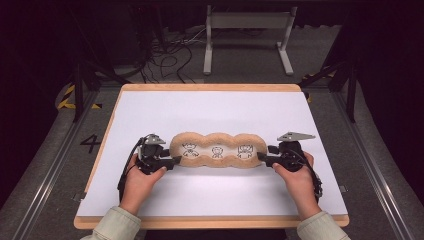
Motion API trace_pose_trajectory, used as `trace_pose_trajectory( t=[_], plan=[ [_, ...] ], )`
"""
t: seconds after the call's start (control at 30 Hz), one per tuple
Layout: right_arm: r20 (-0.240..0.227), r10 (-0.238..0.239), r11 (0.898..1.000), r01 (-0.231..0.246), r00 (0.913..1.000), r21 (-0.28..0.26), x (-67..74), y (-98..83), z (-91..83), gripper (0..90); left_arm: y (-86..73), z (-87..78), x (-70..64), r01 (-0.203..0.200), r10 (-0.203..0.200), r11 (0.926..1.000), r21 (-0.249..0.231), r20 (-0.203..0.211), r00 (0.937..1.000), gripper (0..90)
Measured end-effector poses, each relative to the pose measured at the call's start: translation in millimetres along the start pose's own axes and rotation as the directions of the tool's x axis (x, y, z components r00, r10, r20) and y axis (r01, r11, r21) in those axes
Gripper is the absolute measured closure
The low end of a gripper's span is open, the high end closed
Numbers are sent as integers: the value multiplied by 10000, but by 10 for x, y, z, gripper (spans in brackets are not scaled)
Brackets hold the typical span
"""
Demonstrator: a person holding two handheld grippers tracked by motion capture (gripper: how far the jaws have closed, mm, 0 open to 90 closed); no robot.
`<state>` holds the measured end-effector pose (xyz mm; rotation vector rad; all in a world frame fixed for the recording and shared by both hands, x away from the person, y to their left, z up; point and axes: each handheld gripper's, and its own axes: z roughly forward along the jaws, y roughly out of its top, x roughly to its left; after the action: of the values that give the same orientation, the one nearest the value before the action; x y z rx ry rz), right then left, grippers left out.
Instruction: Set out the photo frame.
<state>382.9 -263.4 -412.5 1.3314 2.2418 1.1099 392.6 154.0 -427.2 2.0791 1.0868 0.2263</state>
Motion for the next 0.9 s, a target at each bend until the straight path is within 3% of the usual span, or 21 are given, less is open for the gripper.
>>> trace_pose_trajectory(
  t=[0.27,0.47,0.67,0.9],
  plan=[
    [-260,-423,9983,412,9988,-423,-9,-15,-123,383,-54,-172,-22,-66,62,9993,-381,-104,9999,404],
    [-244,-1200,9893,1175,9925,-871,-24,-43,-332,351,-145,-374,-19,-247,231,9971,-719,-226,9995,363],
    [-247,-1349,9856,1315,9906,-1063,-72,-60,-506,338,-252,-534,61,-253,220,9953,-934,-361,9991,356],
    [-256,-1594,9788,1546,9869,-1347,-164,-130,-659,349,-397,-610,188,-281,229,9939,-1064,-503,9985,341]
  ],
)
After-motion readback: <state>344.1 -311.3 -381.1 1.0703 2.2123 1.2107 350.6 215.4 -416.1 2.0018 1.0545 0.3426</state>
